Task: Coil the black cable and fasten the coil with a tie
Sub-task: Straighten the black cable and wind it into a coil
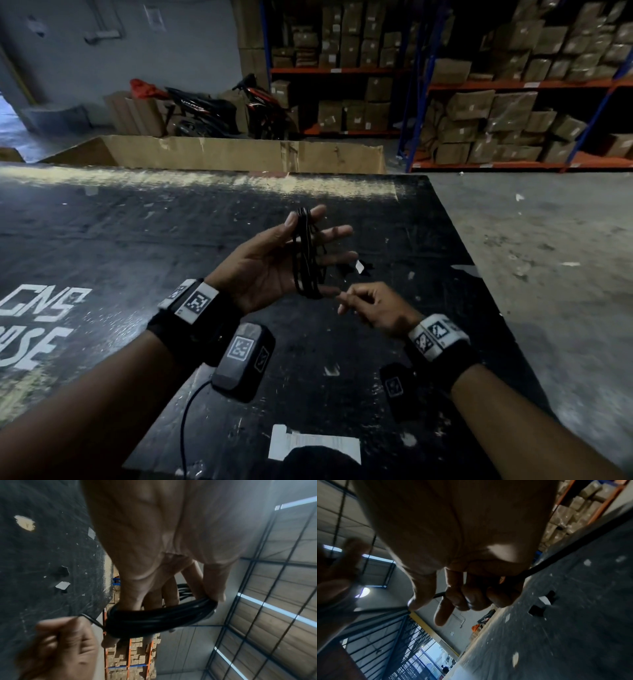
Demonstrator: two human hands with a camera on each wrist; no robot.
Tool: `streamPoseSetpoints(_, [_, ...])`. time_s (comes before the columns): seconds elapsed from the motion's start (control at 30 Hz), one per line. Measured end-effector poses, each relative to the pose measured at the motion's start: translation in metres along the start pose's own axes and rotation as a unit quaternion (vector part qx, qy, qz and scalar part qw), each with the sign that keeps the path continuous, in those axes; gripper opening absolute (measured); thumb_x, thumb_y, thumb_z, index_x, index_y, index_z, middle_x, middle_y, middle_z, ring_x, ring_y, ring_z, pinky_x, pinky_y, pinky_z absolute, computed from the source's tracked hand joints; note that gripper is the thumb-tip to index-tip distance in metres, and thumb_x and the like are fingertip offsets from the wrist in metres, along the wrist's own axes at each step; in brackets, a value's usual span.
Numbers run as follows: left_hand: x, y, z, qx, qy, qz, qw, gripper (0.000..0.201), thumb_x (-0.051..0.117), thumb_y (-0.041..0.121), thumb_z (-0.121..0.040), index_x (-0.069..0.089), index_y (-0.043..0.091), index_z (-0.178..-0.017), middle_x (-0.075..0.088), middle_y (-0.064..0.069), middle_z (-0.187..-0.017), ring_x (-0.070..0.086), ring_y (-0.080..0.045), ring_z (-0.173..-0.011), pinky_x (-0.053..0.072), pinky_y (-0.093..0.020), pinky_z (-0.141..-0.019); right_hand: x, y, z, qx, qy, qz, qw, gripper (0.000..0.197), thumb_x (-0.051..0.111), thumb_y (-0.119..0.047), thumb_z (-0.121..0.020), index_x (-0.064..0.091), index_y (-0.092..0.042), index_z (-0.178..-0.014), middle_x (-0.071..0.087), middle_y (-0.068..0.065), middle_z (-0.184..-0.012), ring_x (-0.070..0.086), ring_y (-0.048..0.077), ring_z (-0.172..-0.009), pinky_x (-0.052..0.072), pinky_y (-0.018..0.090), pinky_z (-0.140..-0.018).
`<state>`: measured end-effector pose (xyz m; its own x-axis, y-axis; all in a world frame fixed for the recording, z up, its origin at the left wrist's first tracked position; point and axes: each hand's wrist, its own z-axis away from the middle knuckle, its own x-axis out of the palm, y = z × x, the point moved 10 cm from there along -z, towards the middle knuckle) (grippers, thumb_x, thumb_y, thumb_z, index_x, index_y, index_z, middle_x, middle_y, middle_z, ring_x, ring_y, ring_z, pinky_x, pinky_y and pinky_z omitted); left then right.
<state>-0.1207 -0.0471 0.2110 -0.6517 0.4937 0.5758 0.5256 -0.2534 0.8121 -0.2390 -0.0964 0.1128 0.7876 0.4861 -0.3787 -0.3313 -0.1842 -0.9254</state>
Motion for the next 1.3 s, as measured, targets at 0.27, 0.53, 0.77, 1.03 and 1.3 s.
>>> streamPoseSetpoints(0.27, [-0.014,-0.044,0.019,-0.098,0.018,-0.169,0.981,0.050,0.060,0.028,-0.098,0.061,-0.005,-0.135,0.055,-0.021,-0.152,0.052,-0.048,-0.138,0.028,-0.084,-0.107,-0.059,-0.076,-0.023,-0.065,0.004,0.154,0.986,0.020,0.079,-0.022,-0.083,0.075,-0.003,-0.078,0.074,0.004,-0.070,0.064,0.004,-0.060,0.049,0.022,-0.060])
streamPoseSetpoints(0.53, [-0.044,-0.045,0.020,-0.093,0.129,-0.224,0.961,0.044,0.055,0.030,-0.098,0.068,0.004,-0.132,0.067,-0.008,-0.143,0.061,-0.036,-0.133,0.032,-0.078,-0.110,-0.053,-0.137,0.006,-0.125,0.064,0.163,0.977,0.017,0.078,-0.027,-0.085,0.079,-0.011,-0.081,0.077,0.001,-0.074,0.070,0.012,-0.067,0.058,0.036,-0.067])
streamPoseSetpoints(0.77, [-0.050,-0.028,0.012,-0.034,0.165,-0.188,0.968,0.047,0.052,0.029,-0.099,0.062,0.003,-0.137,0.064,-0.013,-0.145,0.062,-0.037,-0.132,0.037,-0.077,-0.108,-0.043,-0.131,0.029,-0.159,0.134,0.108,0.972,0.015,0.069,-0.024,-0.091,0.082,-0.016,-0.091,0.080,-0.003,-0.084,0.075,0.013,-0.079,0.061,0.047,-0.076])
streamPoseSetpoints(1.03, [-0.043,-0.014,-0.002,0.058,0.200,-0.124,0.970,0.041,0.053,0.030,-0.096,0.071,0.012,-0.128,0.056,-0.014,-0.153,0.056,-0.039,-0.137,0.048,-0.060,-0.105,-0.010,-0.111,0.050,-0.171,0.144,-0.031,0.974,0.026,0.058,-0.012,-0.099,0.074,-0.010,-0.120,0.061,-0.006,-0.055,0.056,0.000,-0.052,0.048,0.019,-0.060])
streamPoseSetpoints(1.3, [-0.033,0.001,-0.014,0.077,0.181,-0.028,0.980,0.044,0.047,0.041,-0.101,0.059,0.027,-0.141,0.058,-0.010,-0.152,0.060,-0.036,-0.135,0.050,-0.069,-0.100,0.023,-0.062,0.052,-0.092,0.084,-0.171,0.977,0.024,0.052,-0.009,-0.102,0.074,-0.007,-0.112,0.057,0.008,-0.052,0.048,0.001,-0.037,0.037,0.011,-0.043])
